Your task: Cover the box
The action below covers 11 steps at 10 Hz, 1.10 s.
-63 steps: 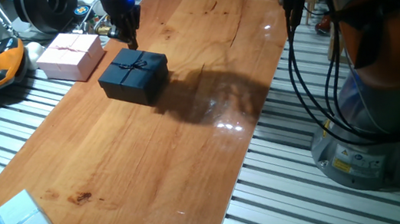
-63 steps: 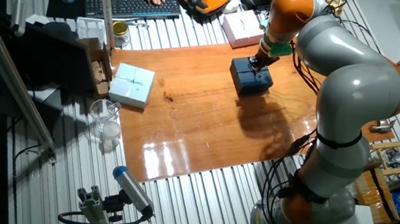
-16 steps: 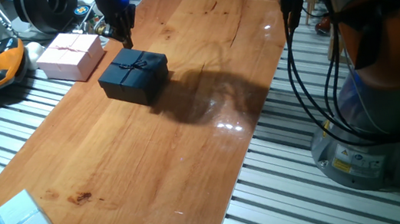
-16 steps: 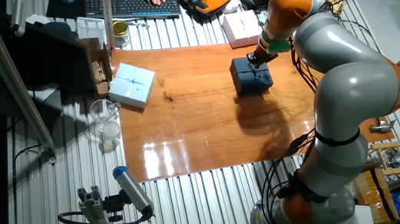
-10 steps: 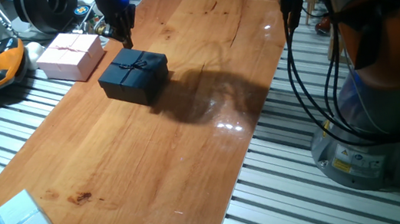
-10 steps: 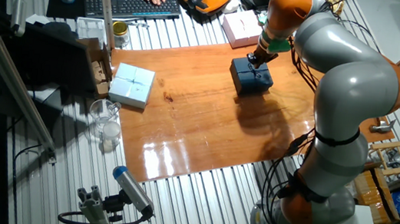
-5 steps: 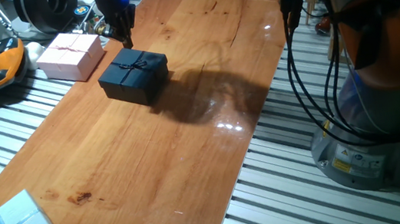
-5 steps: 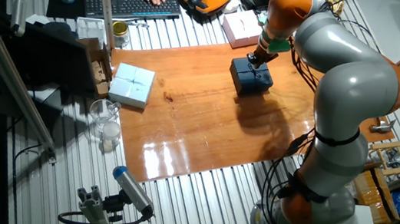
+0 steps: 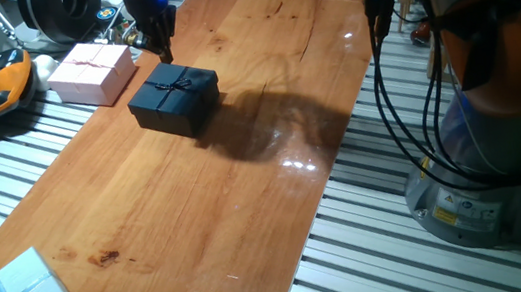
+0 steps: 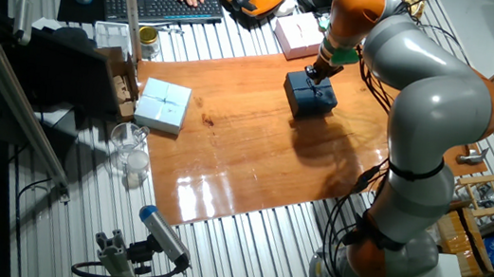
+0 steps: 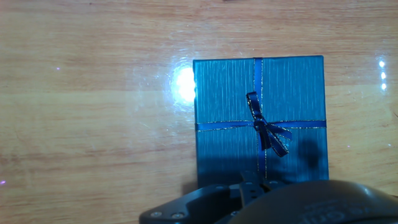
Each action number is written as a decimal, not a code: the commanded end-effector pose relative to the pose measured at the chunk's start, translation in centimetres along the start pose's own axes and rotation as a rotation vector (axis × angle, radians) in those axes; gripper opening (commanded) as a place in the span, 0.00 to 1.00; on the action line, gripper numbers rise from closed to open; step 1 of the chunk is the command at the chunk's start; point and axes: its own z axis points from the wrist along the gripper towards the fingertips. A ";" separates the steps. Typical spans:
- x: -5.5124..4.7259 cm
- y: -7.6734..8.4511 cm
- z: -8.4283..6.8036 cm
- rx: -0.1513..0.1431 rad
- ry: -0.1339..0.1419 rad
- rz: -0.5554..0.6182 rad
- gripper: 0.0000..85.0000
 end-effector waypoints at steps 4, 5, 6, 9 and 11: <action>-0.1 0.0 0.1 -0.002 0.003 -0.001 0.00; -0.1 0.0 0.1 -0.002 0.003 -0.001 0.00; -0.1 0.0 0.1 0.000 0.005 0.001 0.00; -0.1 0.0 0.1 -0.002 0.008 0.001 0.00; -0.1 0.0 0.1 -0.002 0.008 0.001 0.00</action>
